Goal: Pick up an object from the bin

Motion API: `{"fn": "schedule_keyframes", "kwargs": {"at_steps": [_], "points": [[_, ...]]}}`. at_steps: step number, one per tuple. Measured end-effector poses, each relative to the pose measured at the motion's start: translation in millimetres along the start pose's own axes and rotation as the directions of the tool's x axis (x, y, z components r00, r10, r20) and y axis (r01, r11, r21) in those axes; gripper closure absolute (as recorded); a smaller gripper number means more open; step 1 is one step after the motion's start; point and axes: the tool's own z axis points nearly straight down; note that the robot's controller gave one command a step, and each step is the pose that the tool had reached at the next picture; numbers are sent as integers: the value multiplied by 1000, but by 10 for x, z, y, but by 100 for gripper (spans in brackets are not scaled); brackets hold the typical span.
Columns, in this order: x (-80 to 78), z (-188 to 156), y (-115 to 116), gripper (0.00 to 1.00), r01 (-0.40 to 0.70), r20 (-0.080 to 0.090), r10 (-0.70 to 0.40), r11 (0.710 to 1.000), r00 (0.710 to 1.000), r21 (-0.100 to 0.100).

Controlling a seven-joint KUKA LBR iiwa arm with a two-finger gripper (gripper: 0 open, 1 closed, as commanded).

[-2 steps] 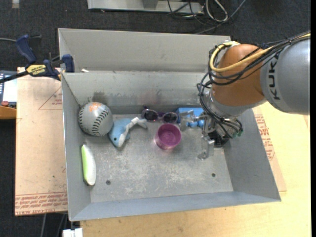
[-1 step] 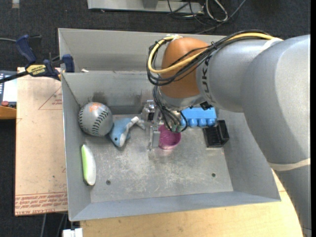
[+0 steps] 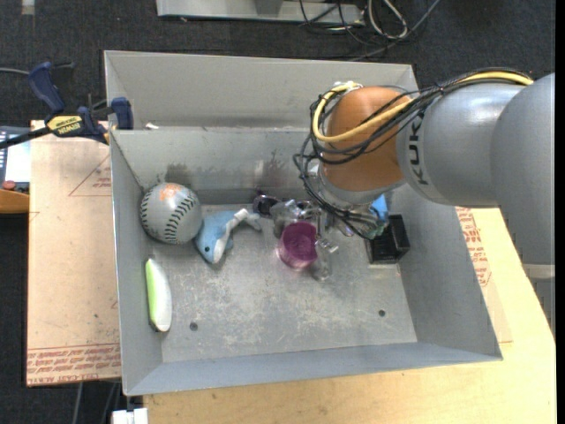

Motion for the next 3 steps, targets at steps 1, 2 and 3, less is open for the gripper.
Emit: {"fn": "schedule_keyframes", "kwargs": {"at_steps": [1,2,3], "points": [[-959,19,1219,100,-479,-7,479,878,878,-3],[-1065,27,1384,100,-481,-8,481,877,877,-7],[-1038,-22,1355,100,-485,-11,485,874,874,-6]]}}
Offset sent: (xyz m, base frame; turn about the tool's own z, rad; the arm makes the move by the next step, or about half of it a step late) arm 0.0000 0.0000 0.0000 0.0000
